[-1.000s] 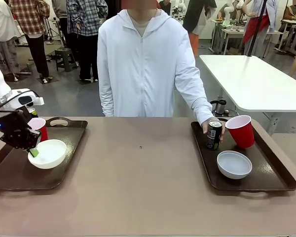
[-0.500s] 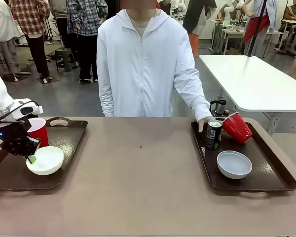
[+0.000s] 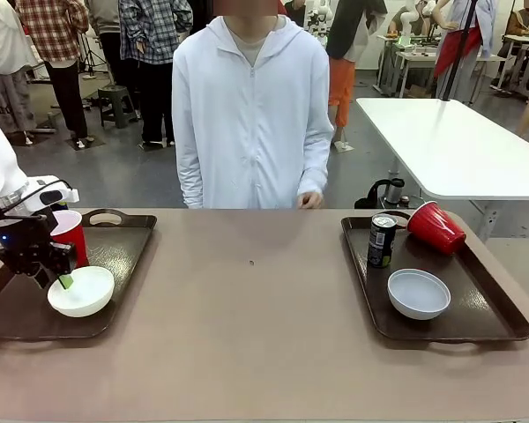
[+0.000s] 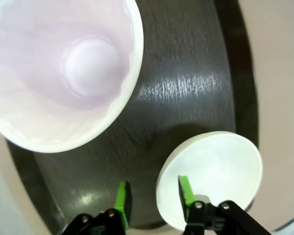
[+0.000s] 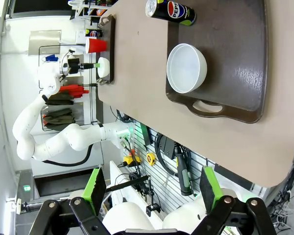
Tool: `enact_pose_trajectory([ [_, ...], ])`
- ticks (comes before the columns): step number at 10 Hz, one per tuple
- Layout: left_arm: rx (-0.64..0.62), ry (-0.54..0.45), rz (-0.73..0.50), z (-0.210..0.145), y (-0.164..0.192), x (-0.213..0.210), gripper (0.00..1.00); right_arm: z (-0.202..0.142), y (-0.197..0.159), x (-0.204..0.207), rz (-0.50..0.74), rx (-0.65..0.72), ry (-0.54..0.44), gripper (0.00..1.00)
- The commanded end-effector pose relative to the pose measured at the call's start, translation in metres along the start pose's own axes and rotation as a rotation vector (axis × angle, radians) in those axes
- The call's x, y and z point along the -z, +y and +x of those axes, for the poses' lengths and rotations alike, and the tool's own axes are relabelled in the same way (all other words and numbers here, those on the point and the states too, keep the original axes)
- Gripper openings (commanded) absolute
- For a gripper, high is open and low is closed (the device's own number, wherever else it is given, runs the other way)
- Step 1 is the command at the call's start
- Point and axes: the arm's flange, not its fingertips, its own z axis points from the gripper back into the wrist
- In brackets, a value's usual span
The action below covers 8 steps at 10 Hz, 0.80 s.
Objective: Prepare tableware on both trays.
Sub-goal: Pick up a Picnic Bowl from the table and place it on a Handle tray.
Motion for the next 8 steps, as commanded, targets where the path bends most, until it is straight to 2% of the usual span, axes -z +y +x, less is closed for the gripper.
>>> enact_pose_trajectory([
  [1,-0.015,-0.019,0.045,-0.003,-0.004,-0.029,0.56,-0.001,0.003,-0.001,0.011,-0.003,-0.002,1.00],
  [3,0.006,-0.033,0.044,-0.002,-0.007,-0.059,0.76,-0.001,0.003,-0.001,0.011,-0.003,-0.002,1.00],
  [4,0.020,-0.041,0.052,-0.003,-0.009,-0.076,0.77,-0.001,0.003,-0.001,0.011,-0.003,-0.002,1.00],
  [5,0.023,-0.050,0.062,-0.003,-0.011,-0.090,0.96,-0.001,0.003,-0.001,0.011,-0.003,-0.002,1.00],
  [8,-0.013,-0.051,0.052,0.005,-0.006,-0.105,1.00,-0.001,0.003,-0.001,0.011,-0.003,-0.002,1.00],
])
